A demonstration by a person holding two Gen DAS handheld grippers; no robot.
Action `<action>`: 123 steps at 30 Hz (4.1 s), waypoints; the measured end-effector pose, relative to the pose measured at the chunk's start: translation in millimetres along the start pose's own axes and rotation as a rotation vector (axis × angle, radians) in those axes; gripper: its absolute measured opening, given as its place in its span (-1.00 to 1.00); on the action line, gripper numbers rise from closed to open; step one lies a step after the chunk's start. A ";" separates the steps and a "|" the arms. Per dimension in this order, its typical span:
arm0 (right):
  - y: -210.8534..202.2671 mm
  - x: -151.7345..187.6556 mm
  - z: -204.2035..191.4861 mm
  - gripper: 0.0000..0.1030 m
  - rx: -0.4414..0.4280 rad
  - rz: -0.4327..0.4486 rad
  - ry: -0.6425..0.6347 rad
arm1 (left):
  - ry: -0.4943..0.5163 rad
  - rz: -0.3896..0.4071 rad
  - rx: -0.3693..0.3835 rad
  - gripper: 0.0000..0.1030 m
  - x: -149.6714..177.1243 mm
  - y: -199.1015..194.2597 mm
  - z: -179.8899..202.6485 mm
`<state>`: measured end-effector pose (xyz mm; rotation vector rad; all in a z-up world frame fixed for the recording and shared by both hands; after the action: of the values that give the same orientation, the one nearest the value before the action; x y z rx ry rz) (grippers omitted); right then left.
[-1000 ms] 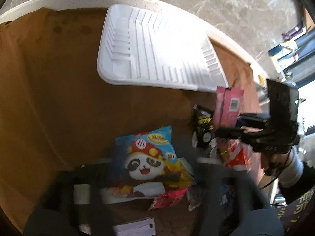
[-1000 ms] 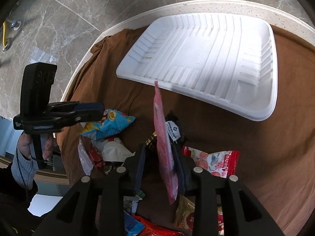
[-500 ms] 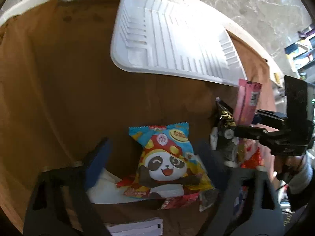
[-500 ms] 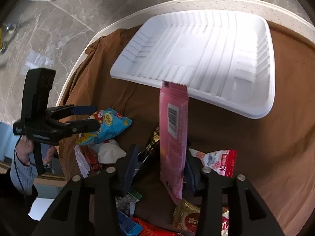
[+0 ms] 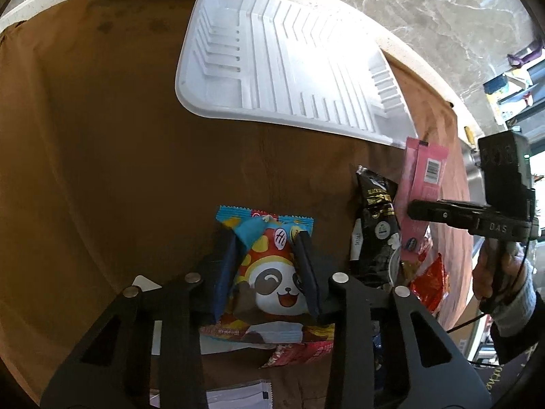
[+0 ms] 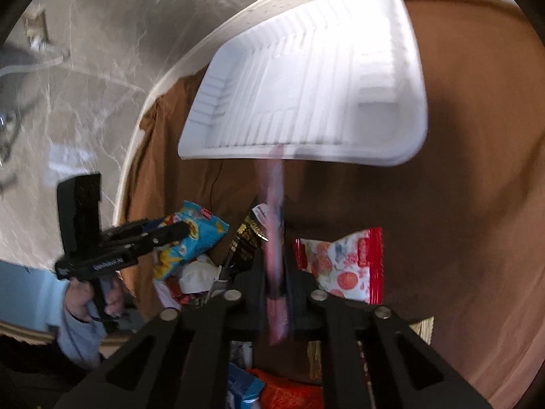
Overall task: Organize snacks
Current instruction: 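Grasp the pink wafer bar with the right tool while the left tool grips the panda chip bag, then carry both packets into the white tray and open both tools, then grasp the white wrapper with the left tool while the right tool grasps the black coffee packet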
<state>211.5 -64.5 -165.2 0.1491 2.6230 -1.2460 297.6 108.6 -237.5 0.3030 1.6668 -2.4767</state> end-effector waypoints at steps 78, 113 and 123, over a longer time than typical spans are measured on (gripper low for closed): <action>-37.6 4.5 -44.9 0.26 0.000 0.101 -0.112 | 0.112 0.196 0.085 0.22 24.5 -78.3 8.8; 50.3 27.8 -26.8 -0.60 -0.034 -0.076 0.106 | 1.174 -0.168 -0.256 0.19 117.6 -27.8 40.7; 49.6 27.7 -25.2 -0.73 -0.084 -0.077 0.075 | 1.006 -0.141 -0.157 -0.30 88.2 -48.9 7.5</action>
<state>190.0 -13.9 -194.1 0.0829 2.7644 -1.1727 200.3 119.7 -212.5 1.6659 2.2088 -2.3857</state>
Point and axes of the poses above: each gripper's, at about its wrist camera, not at the fingertips, and y roughly the way its jaws point, z to its right, x to its underside, the point moved 1 cm from there along y, roughly the way its jaws point, and after that the axes turned 2 degrees about z, right-handed, at the moved point
